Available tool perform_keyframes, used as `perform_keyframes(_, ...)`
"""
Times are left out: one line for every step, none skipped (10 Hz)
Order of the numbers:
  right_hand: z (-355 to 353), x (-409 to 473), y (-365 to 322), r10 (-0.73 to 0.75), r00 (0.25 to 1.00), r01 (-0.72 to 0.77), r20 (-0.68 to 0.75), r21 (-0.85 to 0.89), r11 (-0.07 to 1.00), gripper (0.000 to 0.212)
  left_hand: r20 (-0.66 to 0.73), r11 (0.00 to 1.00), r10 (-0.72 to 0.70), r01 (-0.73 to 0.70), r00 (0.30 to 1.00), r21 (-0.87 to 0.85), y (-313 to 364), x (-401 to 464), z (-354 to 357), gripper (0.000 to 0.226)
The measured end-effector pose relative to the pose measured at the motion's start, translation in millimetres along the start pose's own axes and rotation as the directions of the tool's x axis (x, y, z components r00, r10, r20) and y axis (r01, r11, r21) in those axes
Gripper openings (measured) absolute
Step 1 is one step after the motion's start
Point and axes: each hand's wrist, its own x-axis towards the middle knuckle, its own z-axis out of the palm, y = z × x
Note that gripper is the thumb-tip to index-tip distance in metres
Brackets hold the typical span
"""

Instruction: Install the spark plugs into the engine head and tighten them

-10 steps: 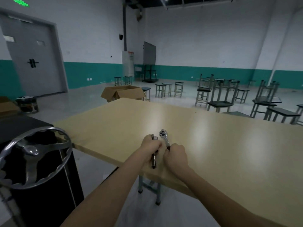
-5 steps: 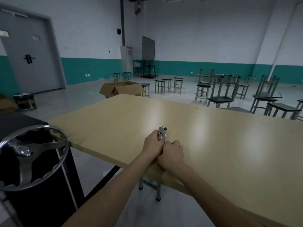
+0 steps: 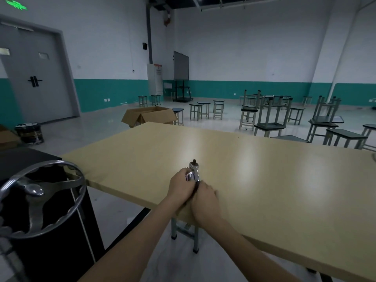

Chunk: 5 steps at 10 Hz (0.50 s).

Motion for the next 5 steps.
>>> perform_keyframes(8,-2,-3,-0.073,0.996,0.073,0.047,0.002,0.997,0.036,0.037,0.999,0.028,-0.027,0.999,-0.019,0,-5,-1,0.023)
perform_keyframes(13,2,-4,-0.084,0.996,0.085,0.020,-0.089,0.992,0.038,0.049,0.998,0.043,-0.041,0.998,-0.038,-3,-6,1,0.027)
perform_keyframes(11,5,-3,-0.060,0.997,0.062,0.055,-0.042,0.997,0.037,0.089,0.994,0.002,0.008,0.996,-0.113,-2,-3,0,0.034)
perform_keyframes(5,7,-1,-0.052,0.995,0.041,0.089,0.118,0.992,0.030,0.146,0.983,-0.007,0.034,0.989,-0.180,-4,-4,-3,0.036)
perform_keyframes(-17,8,3,0.013,0.999,-0.022,0.039,0.259,0.966,0.018,0.061,0.980,-0.055,0.066,0.997,-0.187,-2,-6,-19,0.035)
